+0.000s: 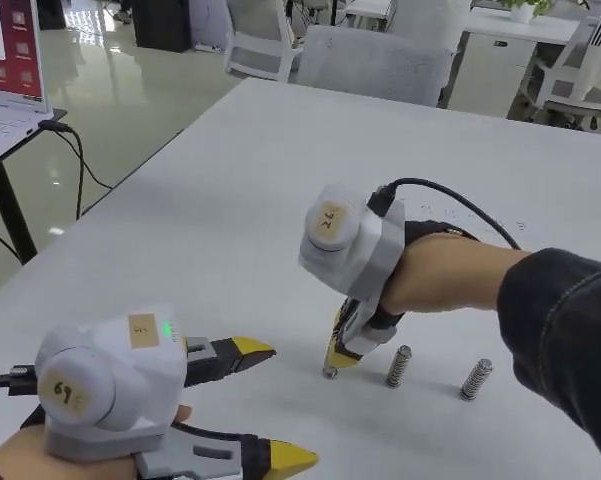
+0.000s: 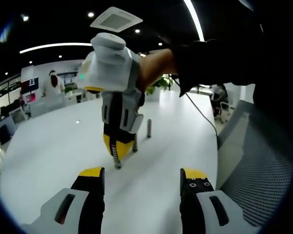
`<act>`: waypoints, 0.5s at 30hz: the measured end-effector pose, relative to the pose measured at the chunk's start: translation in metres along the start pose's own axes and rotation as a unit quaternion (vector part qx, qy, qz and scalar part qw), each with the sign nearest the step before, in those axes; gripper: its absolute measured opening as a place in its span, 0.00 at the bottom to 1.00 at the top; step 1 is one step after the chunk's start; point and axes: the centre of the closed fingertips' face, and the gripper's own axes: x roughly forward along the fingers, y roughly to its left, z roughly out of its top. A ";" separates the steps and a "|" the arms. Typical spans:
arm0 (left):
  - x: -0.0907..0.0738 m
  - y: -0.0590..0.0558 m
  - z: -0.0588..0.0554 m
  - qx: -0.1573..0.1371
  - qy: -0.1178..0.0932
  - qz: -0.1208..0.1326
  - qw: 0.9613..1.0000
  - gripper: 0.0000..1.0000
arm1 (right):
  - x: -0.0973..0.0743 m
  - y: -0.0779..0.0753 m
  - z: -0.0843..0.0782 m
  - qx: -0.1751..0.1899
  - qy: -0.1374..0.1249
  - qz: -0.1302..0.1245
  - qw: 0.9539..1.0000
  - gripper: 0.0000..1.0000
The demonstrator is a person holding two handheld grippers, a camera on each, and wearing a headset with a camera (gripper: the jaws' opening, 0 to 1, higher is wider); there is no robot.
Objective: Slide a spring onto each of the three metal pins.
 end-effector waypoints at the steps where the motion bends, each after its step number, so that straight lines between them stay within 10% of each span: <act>1: 0.000 0.000 0.000 0.000 0.000 0.000 1.000 0.57 | 0.001 0.001 0.000 -0.001 0.001 0.001 1.000 0.09; 15: -0.001 0.001 -0.001 -0.001 0.001 0.000 1.000 0.57 | 0.009 0.003 0.003 -0.001 0.002 0.000 1.000 0.09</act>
